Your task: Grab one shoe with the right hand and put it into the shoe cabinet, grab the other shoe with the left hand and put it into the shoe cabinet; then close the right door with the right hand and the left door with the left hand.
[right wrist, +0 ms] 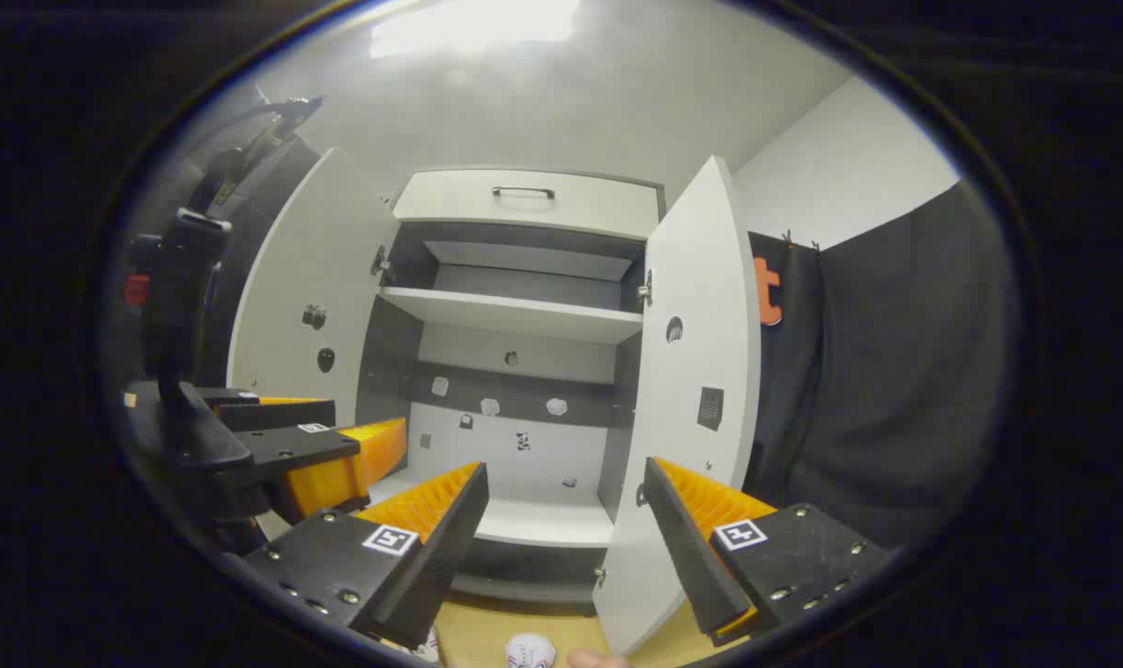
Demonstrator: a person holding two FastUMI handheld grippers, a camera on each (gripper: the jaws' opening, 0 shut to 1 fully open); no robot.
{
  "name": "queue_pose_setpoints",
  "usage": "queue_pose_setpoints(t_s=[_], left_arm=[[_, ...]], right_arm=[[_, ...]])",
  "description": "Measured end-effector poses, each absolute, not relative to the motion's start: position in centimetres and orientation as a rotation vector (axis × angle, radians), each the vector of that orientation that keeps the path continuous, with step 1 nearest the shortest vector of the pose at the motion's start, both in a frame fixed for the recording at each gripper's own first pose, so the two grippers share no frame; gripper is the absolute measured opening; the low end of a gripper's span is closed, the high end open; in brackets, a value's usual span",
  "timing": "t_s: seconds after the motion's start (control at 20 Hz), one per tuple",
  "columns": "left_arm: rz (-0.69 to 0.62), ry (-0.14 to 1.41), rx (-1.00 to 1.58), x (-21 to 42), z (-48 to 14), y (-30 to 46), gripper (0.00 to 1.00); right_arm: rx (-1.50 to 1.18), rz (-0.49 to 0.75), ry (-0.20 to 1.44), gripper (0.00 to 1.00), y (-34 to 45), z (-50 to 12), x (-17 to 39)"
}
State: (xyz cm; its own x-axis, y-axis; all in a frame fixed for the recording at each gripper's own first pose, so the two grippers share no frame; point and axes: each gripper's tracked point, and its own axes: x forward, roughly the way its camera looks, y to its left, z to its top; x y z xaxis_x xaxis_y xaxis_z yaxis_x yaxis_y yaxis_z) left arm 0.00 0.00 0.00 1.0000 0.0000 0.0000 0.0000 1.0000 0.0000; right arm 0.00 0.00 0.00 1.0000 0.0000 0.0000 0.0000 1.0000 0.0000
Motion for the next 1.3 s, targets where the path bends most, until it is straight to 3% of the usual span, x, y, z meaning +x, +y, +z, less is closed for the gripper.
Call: queue_pose_setpoints(t_s=[0.85,1.3], left_arm=[[0.32,0.018,0.064,-6.3,-0.1,10.5,0.97],[0.234,0.02,0.064,-4.9,-1.2,8.8,0.99]], right_arm=[[0.049,0.067,0.174,1.0,-0.3,-7.5,1.6],[0.058,0.012,0.204,1.0,-1.0,-8.6,1.7]])
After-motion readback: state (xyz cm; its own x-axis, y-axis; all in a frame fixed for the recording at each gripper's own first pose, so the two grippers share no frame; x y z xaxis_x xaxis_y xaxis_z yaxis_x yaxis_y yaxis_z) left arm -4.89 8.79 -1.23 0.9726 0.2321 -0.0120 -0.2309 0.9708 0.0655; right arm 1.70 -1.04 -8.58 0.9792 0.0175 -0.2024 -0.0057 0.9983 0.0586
